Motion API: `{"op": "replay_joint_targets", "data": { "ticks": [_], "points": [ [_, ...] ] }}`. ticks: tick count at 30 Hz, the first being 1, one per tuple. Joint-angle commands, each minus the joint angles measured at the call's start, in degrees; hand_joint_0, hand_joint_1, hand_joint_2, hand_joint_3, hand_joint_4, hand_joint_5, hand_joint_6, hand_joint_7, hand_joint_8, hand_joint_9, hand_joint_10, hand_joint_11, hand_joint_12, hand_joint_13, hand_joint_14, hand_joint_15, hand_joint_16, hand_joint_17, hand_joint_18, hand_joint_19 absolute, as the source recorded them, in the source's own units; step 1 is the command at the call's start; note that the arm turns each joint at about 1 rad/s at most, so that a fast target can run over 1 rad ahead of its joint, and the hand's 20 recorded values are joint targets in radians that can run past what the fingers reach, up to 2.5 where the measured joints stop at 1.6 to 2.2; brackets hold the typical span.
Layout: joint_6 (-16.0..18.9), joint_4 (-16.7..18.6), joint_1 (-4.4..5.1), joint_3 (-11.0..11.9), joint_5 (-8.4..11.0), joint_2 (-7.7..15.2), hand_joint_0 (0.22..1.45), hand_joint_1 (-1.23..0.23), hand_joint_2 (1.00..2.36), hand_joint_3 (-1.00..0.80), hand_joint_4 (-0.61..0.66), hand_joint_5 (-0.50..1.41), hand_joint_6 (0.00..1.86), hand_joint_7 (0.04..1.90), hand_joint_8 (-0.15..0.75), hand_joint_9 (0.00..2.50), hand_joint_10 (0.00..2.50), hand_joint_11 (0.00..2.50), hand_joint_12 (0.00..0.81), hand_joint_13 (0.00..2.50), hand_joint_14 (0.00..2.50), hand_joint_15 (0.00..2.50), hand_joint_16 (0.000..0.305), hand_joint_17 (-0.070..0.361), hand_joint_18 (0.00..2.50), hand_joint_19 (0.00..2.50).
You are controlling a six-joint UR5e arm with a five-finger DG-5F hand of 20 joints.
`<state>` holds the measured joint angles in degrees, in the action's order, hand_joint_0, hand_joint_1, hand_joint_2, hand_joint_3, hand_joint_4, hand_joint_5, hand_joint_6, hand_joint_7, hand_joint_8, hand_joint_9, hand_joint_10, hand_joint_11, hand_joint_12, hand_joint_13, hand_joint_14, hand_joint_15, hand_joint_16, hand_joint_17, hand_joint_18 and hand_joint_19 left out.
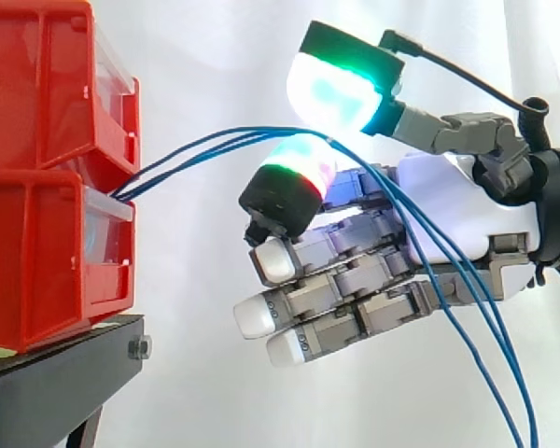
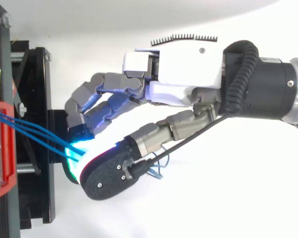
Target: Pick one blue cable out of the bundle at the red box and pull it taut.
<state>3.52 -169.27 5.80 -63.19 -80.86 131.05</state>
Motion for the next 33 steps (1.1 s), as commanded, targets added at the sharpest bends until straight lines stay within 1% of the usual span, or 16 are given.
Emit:
{"op": "replay_joint_targets", "data": {
  "ticks": [1, 2, 3, 4, 6, 8, 10, 13, 17, 18, 19, 20, 22, 24, 30, 33],
  "points": [
    [0.0, 0.1, 0.00, 0.0, 0.00, 0.0, 0.58, -0.61, 1.01, -0.30, 0.06, -0.17, 0.90, 1.07, 0.320, 0.75, 0.02, 0.71, 0.347, 0.50, 0.02, 0.38, 0.055, 0.124, 0.24, 0.32],
    [0.0, 0.1, 0.00, 0.0, 0.00, 0.0, 0.58, -0.63, 1.01, -0.18, 0.07, -0.17, 0.92, 1.05, 0.351, 0.77, 0.01, 0.70, 0.381, 0.53, 0.01, 0.36, 0.062, 0.140, 0.29, 0.30],
    [0.0, 0.1, 0.00, 0.0, 0.00, 0.0, 0.59, -0.67, 1.00, -0.11, 0.08, -0.17, 0.93, 1.01, 0.362, 0.78, 0.01, 0.71, 0.392, 0.54, 0.01, 0.36, 0.065, 0.146, 0.31, 0.29],
    [0.0, 0.1, 0.09, 0.0, 0.00, 0.0, 0.60, -0.69, 1.00, -0.09, 0.10, -0.18, 0.93, 1.00, 0.364, 0.77, 0.01, 0.72, 0.391, 0.54, 0.01, 0.36, 0.065, 0.146, 0.31, 0.29],
    [0.0, 0.1, 0.00, 0.0, 0.00, 0.0, 0.60, -0.71, 1.01, -0.09, 0.10, -0.18, 0.94, 0.98, 0.354, 0.76, 0.01, 0.72, 0.381, 0.53, 0.01, 0.36, 0.063, 0.141, 0.30, 0.29],
    [0.0, 0.1, 0.00, 0.0, 0.00, 0.0, 0.61, -0.74, 1.01, -0.09, 0.08, -0.18, 0.94, 1.00, 0.342, 0.74, 0.01, 0.72, 0.370, 0.53, 0.01, 0.36, 0.060, 0.136, 0.29, 0.28],
    [0.0, 0.1, 0.00, 0.0, 0.00, 0.0, 0.65, -0.81, 1.02, -0.11, 0.02, -0.20, 0.94, 1.10, 0.311, 0.69, 0.01, 0.70, 0.345, 0.50, 0.01, 0.35, 0.054, 0.121, 0.27, 0.26],
    [0.0, -0.1, 0.00, 0.0, 0.00, 0.0, 0.70, -0.85, 1.02, -0.12, -0.01, -0.22, 0.95, 1.08, 0.290, 0.62, 0.02, 0.67, 0.337, 0.46, 0.01, 0.31, 0.053, 0.119, 0.27, 0.22],
    [0.0, 0.0, 0.00, 0.0, 0.00, 0.0, 0.73, -0.87, 1.02, -0.20, -0.01, -0.22, 0.95, 1.03, 0.275, 0.59, 0.01, 0.65, 0.333, 0.43, 0.01, 0.29, 0.052, 0.117, 0.26, 0.20],
    [0.0, 0.0, 0.00, 0.0, 0.00, 0.0, 0.73, -0.88, 1.02, -0.24, 0.00, -0.23, 0.95, 0.98, 0.265, 0.54, 0.01, 0.61, 0.330, 0.42, 0.01, 0.26, 0.052, 0.117, 0.26, 0.18],
    [0.0, 0.0, 0.00, 0.0, 0.00, 0.1, 0.74, -0.92, 1.01, -0.26, -0.01, -0.24, 0.94, 0.96, 0.256, 0.50, 0.01, 0.59, 0.330, 0.41, 0.01, 0.24, 0.052, 0.117, 0.27, 0.16],
    [0.0, 0.1, 0.00, 0.0, 0.00, 0.0, 0.74, -0.92, 1.01, -0.27, -0.01, -0.24, 0.94, 0.96, 0.255, 0.50, 0.01, 0.58, 0.330, 0.40, 0.01, 0.23, 0.052, 0.116, 0.27, 0.16],
    [0.0, -0.1, 0.00, 0.0, 0.00, 0.0, 0.73, -0.97, 1.01, -0.31, 0.00, -0.25, 0.94, 0.95, 0.255, 0.47, 0.01, 0.57, 0.329, 0.39, 0.01, 0.23, 0.052, 0.116, 0.27, 0.14],
    [-0.1, 0.0, 0.00, 0.0, 0.00, 0.0, 0.72, -0.99, 1.01, -0.34, -0.01, -0.26, 0.93, 0.95, 0.254, 0.46, 0.01, 0.56, 0.328, 0.38, 0.01, 0.22, 0.052, 0.116, 0.27, 0.14],
    [0.0, 0.0, 0.00, 0.0, -0.09, 0.0, 0.71, -1.02, 1.00, -0.49, 0.01, -0.26, 0.93, 0.91, 0.252, 0.45, 0.01, 0.56, 0.328, 0.37, 0.01, 0.22, 0.052, 0.116, 0.26, 0.14],
    [0.0, -0.2, 0.00, 0.0, 0.00, 0.1, 0.66, -1.02, 1.00, -0.50, 0.03, -0.26, 0.92, 0.91, 0.254, 0.44, 0.01, 0.57, 0.329, 0.37, 0.01, 0.24, 0.052, 0.116, 0.25, 0.16]
  ]
}}
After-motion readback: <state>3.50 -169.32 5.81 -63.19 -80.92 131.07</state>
